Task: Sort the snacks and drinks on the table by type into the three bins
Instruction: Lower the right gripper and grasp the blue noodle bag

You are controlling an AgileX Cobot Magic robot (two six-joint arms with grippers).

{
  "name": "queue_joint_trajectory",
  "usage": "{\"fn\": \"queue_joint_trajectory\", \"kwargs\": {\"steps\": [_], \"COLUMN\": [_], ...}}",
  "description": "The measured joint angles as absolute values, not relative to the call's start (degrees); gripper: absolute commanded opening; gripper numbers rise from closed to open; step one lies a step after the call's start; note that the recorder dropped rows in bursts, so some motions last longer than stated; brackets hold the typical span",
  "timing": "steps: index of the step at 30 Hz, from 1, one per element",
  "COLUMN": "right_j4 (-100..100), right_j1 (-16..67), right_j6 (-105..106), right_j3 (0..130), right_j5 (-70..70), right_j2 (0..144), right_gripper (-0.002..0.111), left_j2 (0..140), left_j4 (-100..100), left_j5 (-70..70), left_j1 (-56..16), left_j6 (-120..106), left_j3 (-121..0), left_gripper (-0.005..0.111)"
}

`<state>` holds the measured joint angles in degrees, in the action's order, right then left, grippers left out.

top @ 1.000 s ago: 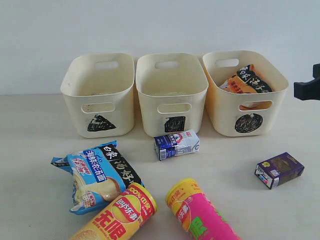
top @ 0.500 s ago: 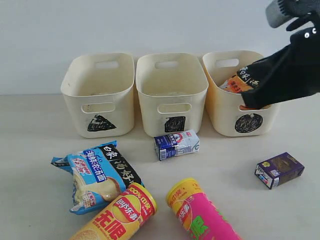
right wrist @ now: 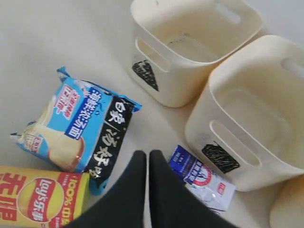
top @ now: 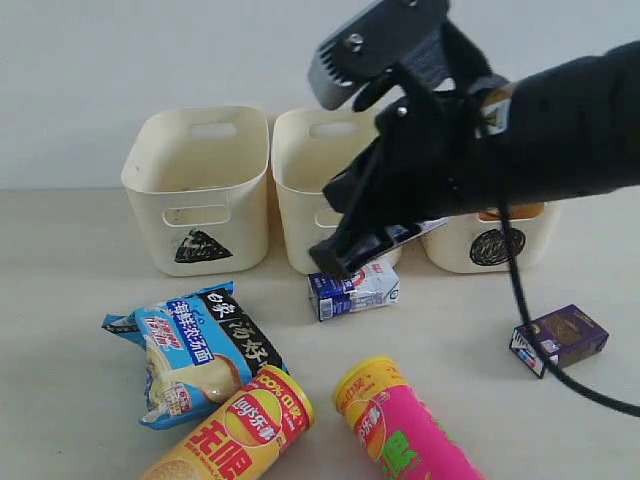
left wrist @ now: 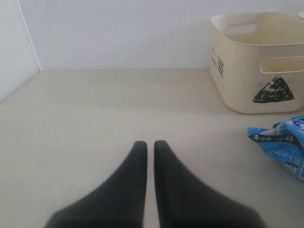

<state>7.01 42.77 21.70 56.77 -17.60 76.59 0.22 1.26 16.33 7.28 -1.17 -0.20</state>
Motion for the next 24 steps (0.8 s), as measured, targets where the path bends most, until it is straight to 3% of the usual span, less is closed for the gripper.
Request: {"fn": "queue_joint_trajectory", "kwargs": {"steps": [5, 14, 19, 22, 24], "right_j4": [0.9, -30.8, -35.3, -35.5, -35.0], "right_j1": [47.3, 57.6, 61.8, 63.7, 64.4], "right_j6": [16.5, -9.2, -13.6, -15.4, -15.8], "right_j3": [62.9, 72.2, 76.5, 79.3, 81.2], "right_j5": [-22.7, -36.2, -38.7, -38.8, -38.8], "right_j2": [82.9, 93.4, 97.8, 100.5, 102.2], "right_gripper": [0.000, 0.000, 0.001, 0.013, 0.032], "left_j2": [0.2, 0.2, 0.2, 0.2, 0.2], "left_j4": [1.3, 1.3, 1.3, 1.3, 1.3], "left_j5": [16.3, 16.3, 16.3, 16.3, 16.3], "left_j1": [7.3, 7.3, 7.3, 7.3, 7.3], "left_j6": [-1.2, -1.2, -1.2, -1.2, -1.2], "left_j3": [-0.2, -0.2, -0.2, -0.2, -0.2], "left_gripper": [0.004, 0.004, 0.004, 0.004, 0.004]}}
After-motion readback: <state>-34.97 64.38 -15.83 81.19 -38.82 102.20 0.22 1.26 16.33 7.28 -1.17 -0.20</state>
